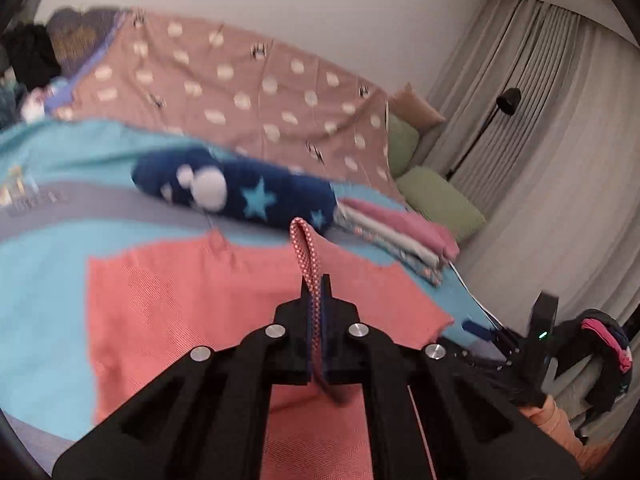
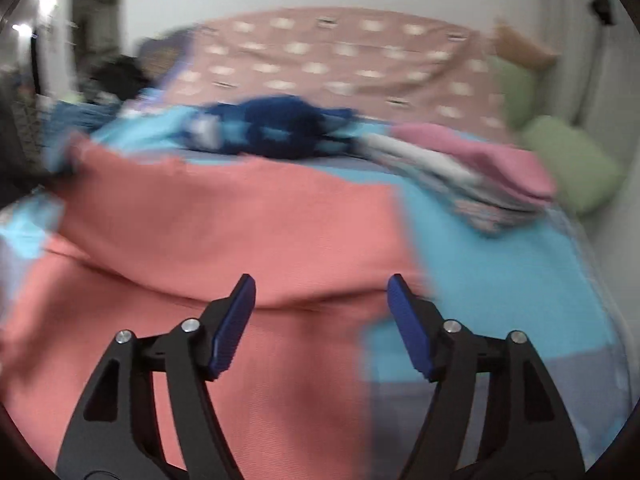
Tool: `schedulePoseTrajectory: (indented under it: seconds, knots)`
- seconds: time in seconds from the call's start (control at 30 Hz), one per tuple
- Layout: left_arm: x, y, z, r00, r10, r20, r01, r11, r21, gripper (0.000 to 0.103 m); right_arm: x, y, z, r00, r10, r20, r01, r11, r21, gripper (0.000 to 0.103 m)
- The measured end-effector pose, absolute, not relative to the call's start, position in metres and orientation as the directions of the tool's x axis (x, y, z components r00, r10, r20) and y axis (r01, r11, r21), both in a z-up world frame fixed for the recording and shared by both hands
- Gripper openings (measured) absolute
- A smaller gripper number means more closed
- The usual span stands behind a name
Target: Fold small clothes
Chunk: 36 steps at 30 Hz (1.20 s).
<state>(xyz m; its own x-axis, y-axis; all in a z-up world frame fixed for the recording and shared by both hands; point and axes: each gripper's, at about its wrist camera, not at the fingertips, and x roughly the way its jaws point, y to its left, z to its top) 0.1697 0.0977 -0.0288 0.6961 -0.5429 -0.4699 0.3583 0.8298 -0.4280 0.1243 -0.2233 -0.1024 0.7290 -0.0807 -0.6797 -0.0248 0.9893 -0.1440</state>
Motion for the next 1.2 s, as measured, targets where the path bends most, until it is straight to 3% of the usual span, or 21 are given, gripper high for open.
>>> schedulePoseTrajectory:
  seconds: [0.1,0.2,0.47,0.57,0.6,0.7,0.77,0.87,0.93,1.2]
  knots:
    - [0.172,0.112,-0.01,0.723,-0.513,-0.463,0.351,0.85,-0.394,0.003,0.132,-0.241,-0.122,0.677,-0.157,-0.719,0.026,0.982,-0.189,0.071]
    - [0.178,0.116,-0.009,0.722,-0.494,-0.484,0.329,0.861,-0.388,0.003,0.138,-0.245,-0.129,0.658,-0.105,-0.745,0.019,0.992,-0.123,0.071]
    - [0.18,0.128,-0.017,0.723,-0.466,-0.51,0.29,0.875,-0.388,0.003,0.129,-0.229,-0.115,0.703,-0.012,-0.711,-0.067,0.994,-0.084,0.071]
    - [0.183,0.133,-0.026,0.711,-0.457,-0.534,0.268,0.879,-0.395,0.003,0.128,-0.224,-0.108,0.707,0.066,-0.704,-0.116,0.993,-0.024,0.076]
    - [0.184,0.135,-0.032,0.708,-0.434,-0.558,0.247,0.891,-0.38,0.005,0.129,-0.218,-0.11,0.702,0.053,-0.71,-0.119,0.992,-0.044,0.077]
    - [0.187,0.14,-0.057,0.724,-0.251,-0.643,0.113,0.962,-0.248,0.038,0.14,-0.214,-0.125,0.684,-0.097,-0.723,-0.053,0.982,-0.181,0.075]
    - [0.184,0.149,-0.083,0.696,-0.158,-0.7,0.038,0.982,-0.184,0.038,0.142,-0.234,-0.13,0.675,-0.135,-0.726,0.03,0.987,-0.155,0.079]
    - [0.173,0.163,-0.122,0.635,-0.158,-0.757,-0.014,0.976,-0.216,0.042,0.144,-0.273,-0.135,0.644,0.006,-0.765,0.092,0.992,0.085,0.083]
    - [0.166,0.175,-0.121,0.655,-0.202,-0.728,-0.016,0.96,-0.281,0.044,0.146,-0.272,-0.138,0.637,0.006,-0.771,0.092,0.992,0.084,0.084]
    - [0.163,0.181,-0.125,0.648,-0.183,-0.739,-0.034,0.963,-0.269,0.053,0.145,-0.279,-0.14,0.629,0.014,-0.777,0.117,0.987,0.113,0.084]
